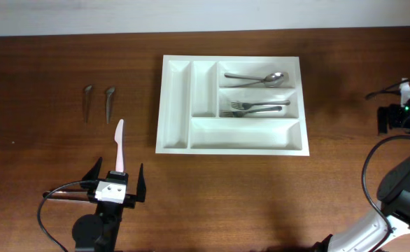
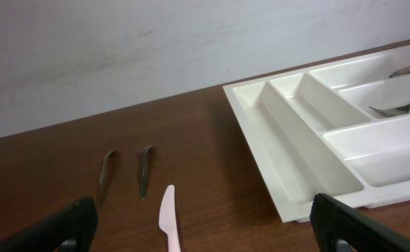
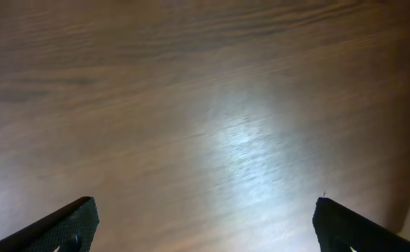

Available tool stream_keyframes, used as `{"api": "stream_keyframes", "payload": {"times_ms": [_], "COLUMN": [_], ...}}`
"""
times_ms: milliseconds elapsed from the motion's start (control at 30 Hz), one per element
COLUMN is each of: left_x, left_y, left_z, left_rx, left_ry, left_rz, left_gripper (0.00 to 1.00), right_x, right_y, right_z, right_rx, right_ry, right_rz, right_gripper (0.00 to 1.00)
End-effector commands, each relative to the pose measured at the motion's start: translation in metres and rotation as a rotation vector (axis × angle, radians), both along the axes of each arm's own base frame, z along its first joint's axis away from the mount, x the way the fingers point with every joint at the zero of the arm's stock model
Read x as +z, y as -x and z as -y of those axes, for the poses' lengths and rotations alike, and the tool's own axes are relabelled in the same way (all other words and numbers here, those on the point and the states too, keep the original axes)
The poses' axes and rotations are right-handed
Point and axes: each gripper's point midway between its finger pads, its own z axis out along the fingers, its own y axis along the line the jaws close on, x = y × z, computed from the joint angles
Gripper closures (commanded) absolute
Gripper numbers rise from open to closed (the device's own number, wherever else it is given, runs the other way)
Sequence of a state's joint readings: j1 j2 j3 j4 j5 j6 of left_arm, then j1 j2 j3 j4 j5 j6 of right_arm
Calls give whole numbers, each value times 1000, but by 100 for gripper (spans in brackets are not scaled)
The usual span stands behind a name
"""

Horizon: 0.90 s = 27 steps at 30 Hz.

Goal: Pack container
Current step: 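Release the fork and retract the right gripper to the right side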

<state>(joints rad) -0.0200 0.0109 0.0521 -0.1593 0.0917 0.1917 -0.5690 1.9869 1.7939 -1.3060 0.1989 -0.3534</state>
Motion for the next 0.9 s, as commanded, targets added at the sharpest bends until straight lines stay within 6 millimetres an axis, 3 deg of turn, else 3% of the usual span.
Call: {"api": "stream_keyframes", "payload": {"times_ms": [0,167,867], "left_x": [-1,-1,1], "left_y": [0,0,-1], "left_z": [-3,-3,-5], "left_rx": [15,15,26], "left_ry": [-9,-9,-22], "left_rz": [2,2,11], "left_gripper": [1,1,1], "right_x": [-3,1,0], "right_y": [-3,-9,-10], "right_z": [17,44,43], "right_rx": [-25,-212,-255], "right_ry": [23,73,54], "right_rz": [49,160,181], "right_gripper": [2,1,1]}}
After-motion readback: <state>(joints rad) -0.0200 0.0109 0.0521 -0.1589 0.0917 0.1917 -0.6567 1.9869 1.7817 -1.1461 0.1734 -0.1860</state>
